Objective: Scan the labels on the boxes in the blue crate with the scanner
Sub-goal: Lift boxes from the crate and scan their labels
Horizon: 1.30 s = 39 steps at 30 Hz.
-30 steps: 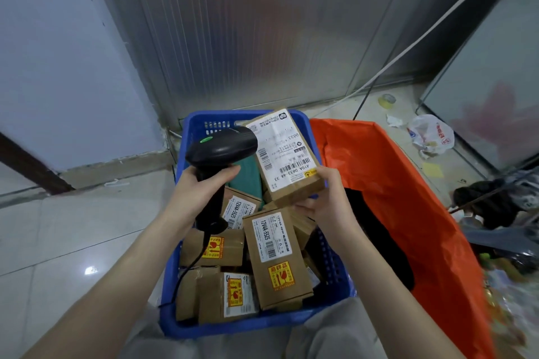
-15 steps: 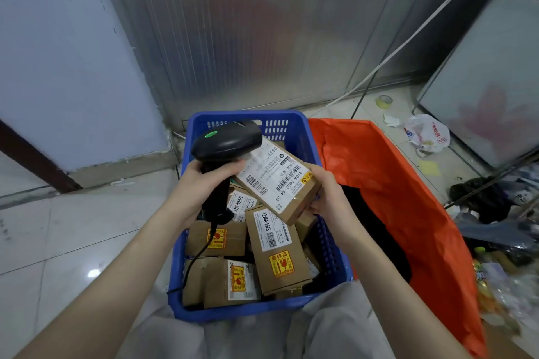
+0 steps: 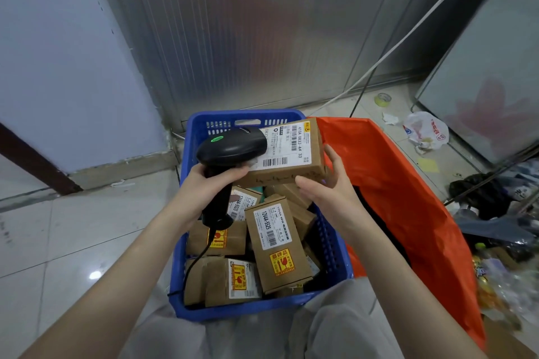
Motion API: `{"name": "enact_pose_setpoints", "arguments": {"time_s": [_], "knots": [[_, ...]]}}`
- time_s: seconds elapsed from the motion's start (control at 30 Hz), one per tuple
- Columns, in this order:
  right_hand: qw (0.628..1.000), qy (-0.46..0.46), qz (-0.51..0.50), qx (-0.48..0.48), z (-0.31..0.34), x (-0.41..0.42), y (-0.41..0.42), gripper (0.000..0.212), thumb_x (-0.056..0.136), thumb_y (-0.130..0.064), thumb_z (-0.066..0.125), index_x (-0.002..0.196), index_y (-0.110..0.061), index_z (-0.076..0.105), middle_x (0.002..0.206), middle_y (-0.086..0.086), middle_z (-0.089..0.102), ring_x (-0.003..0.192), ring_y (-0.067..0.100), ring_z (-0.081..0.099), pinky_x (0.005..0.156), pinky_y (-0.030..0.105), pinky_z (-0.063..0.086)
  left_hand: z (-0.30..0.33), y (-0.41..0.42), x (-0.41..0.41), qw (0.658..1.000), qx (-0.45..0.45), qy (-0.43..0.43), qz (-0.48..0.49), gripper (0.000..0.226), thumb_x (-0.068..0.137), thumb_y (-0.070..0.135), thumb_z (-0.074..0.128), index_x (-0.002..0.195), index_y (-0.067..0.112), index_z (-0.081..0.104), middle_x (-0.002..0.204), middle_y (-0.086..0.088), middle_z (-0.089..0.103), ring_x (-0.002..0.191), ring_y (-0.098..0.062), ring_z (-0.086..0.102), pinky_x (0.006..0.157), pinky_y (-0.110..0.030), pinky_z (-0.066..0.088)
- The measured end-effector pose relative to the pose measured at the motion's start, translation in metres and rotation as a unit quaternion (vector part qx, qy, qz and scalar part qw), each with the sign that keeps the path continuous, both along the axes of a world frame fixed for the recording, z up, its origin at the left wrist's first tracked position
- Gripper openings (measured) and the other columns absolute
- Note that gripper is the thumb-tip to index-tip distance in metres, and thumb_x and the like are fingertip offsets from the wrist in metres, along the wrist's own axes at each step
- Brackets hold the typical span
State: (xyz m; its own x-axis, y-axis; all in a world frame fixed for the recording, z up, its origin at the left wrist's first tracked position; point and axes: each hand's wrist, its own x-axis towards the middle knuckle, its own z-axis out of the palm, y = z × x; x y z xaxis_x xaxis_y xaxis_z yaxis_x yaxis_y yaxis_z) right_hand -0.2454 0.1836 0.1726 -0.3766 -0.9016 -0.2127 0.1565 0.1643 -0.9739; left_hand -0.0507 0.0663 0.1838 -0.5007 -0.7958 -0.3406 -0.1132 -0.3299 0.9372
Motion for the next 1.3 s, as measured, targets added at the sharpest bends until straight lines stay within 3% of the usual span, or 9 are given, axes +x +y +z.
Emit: {"name": "enact_pose_setpoints", "arguments": {"time_s": [0.17, 0.23, 0.33, 0.43, 0.6, 0.77, 0.87, 1.03, 1.3], "knots": [[0.997, -0.052, -0.052, -0.036, 0.001, 0.004, -0.010, 0.092, 0.048, -0.043, 0.091, 0.128, -0.019, 0.052, 0.125, 0.006, 0.065, 0.118, 0.023, 0.061, 0.096, 0.044, 0.052, 0.000, 0.002, 0.004, 0.998, 0.003, -0.040, -0.046, 0.067, 0.052, 0.038, 0.084, 0.112, 0.025, 0.057, 0.111, -0.004, 0.065, 0.099, -0.019, 0.064, 0.081, -0.037, 0.056], [0.993, -0.087, -0.056, -0.050, 0.004, 0.007, -0.013, 0.084, 0.056, -0.034, 0.087, 0.128, -0.016, 0.049, 0.125, 0.007, 0.062, 0.117, 0.024, 0.061, 0.081, 0.035, 0.058, -0.001, 0.003, 0.003, 0.996, -0.003, -0.051, -0.068, 0.082, 0.049, 0.042, 0.086, 0.122, 0.024, 0.054, 0.114, -0.004, 0.064, 0.099, -0.017, 0.065, 0.082, -0.032, 0.054], [0.990, -0.120, -0.051, -0.056, 0.009, 0.012, -0.018, 0.062, 0.080, -0.010, 0.066, 0.135, -0.018, 0.039, 0.131, 0.008, 0.056, 0.114, 0.022, 0.060, 0.065, 0.023, 0.057, 0.000, 0.006, 0.000, 0.995, -0.003, -0.047, -0.084, 0.067, 0.054, 0.040, 0.085, 0.113, 0.031, 0.054, 0.113, -0.002, 0.064, 0.098, -0.015, 0.065, 0.081, -0.027, 0.052], [0.989, -0.121, -0.055, -0.061, 0.008, 0.015, -0.022, 0.053, 0.079, -0.020, 0.064, 0.127, -0.031, 0.043, 0.134, 0.004, 0.056, 0.119, 0.020, 0.057, 0.068, 0.027, 0.057, 0.000, 0.008, -0.001, 0.993, -0.010, -0.065, -0.096, 0.072, 0.051, 0.048, 0.083, 0.115, 0.032, 0.055, 0.116, -0.001, 0.065, 0.106, -0.021, 0.063, 0.096, -0.040, 0.049], [0.988, -0.125, -0.069, -0.060, 0.010, 0.012, -0.024, 0.049, 0.079, -0.031, 0.063, 0.124, -0.037, 0.044, 0.125, -0.004, 0.060, 0.102, 0.007, 0.065, 0.070, 0.030, 0.057, 0.004, 0.007, -0.001, 0.992, 0.001, -0.038, -0.121, 0.056, 0.077, 0.027, 0.069, 0.128, 0.020, 0.048, 0.114, -0.004, 0.066, 0.075, -0.021, 0.074, 0.065, -0.024, 0.058], [0.985, -0.155, -0.064, -0.047, 0.010, 0.010, -0.026, 0.033, 0.093, -0.022, 0.053, 0.121, -0.037, 0.044, 0.110, -0.008, 0.062, 0.077, 0.000, 0.071, 0.053, 0.021, 0.056, 0.000, -0.001, -0.002, 0.996, -0.028, -0.069, -0.052, 0.046, 0.078, 0.029, 0.070, 0.118, 0.015, 0.054, 0.066, 0.005, 0.071, 0.056, -0.010, 0.068, 0.054, -0.016, 0.053], [0.989, -0.135, -0.060, -0.023, 0.005, 0.013, -0.028, 0.029, 0.092, -0.025, 0.054, 0.115, -0.040, 0.046, 0.110, -0.010, 0.062, 0.089, 0.003, 0.066, 0.058, 0.023, 0.057, -0.001, -0.004, -0.005, 0.997, -0.030, -0.067, -0.034, 0.039, 0.079, 0.029, 0.070, 0.110, 0.010, 0.058, 0.058, 0.001, 0.066, 0.052, -0.009, 0.064, 0.054, -0.017, 0.052], [0.994, -0.102, -0.042, -0.006, -0.006, 0.019, -0.028, 0.037, 0.082, -0.035, 0.062, 0.113, -0.047, 0.046, 0.121, -0.010, 0.060, 0.107, 0.010, 0.061, 0.082, 0.033, 0.053, -0.001, -0.005, -0.009, 0.999, 0.013, -0.031, -0.007, 0.038, 0.078, 0.024, 0.070, 0.109, 0.009, 0.055, 0.080, -0.006, 0.062, 0.048, -0.010, 0.060, 0.054, -0.023, 0.055], [0.997, -0.073, -0.030, 0.002, -0.023, 0.020, -0.027, 0.048, 0.073, -0.042, 0.066, 0.117, -0.045, 0.046, 0.124, -0.008, 0.061, 0.114, 0.013, 0.060, 0.097, 0.041, 0.050, -0.014, -0.011, -0.009, 0.999, 0.052, -0.014, 0.006, 0.051, 0.078, 0.023, 0.070, 0.121, 0.001, 0.052, 0.079, -0.004, 0.058, 0.048, -0.011, 0.058, 0.051, -0.024, 0.052]]}}
